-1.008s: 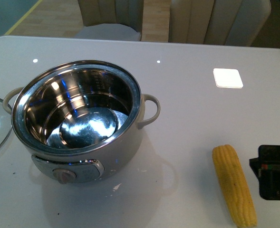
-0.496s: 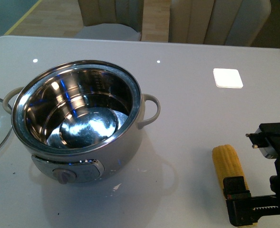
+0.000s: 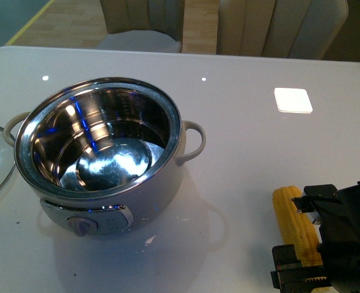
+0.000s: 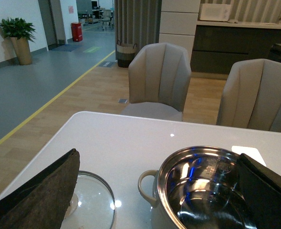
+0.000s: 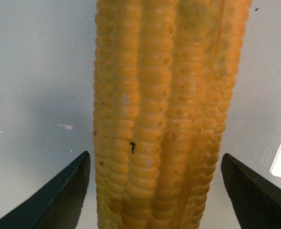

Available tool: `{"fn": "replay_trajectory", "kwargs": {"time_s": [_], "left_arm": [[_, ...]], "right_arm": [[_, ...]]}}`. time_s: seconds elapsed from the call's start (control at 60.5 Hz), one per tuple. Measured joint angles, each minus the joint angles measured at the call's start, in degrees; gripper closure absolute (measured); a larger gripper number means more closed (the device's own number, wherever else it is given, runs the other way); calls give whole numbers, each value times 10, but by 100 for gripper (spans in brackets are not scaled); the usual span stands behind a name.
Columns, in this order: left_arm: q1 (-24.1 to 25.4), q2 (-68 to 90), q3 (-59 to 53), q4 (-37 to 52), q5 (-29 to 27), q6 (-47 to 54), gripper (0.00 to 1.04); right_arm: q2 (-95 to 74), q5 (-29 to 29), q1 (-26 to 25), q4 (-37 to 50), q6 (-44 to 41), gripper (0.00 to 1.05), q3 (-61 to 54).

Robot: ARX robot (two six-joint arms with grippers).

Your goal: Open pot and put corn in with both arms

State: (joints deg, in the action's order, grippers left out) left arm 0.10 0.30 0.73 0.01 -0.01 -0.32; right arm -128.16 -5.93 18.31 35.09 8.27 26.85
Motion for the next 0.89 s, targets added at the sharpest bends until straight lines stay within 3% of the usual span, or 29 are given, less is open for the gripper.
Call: {"fn": "replay_trajectory", "kwargs": {"time_s": [0.182, 0.314, 0.595, 0.892], "left_arm": [[0, 0, 0, 0, 0, 0, 7], [0, 0, 0, 0, 0, 0, 7], [0, 0, 0, 0, 0, 0, 7], [0, 0, 0, 0, 0, 0, 7]], "right_arm": [[1, 1, 0, 1, 1, 70, 0], [19, 13, 0, -13, 11, 78, -7], [150, 32, 7, -72, 32, 83, -36], [389, 89, 35, -207, 63, 85, -17]]}}
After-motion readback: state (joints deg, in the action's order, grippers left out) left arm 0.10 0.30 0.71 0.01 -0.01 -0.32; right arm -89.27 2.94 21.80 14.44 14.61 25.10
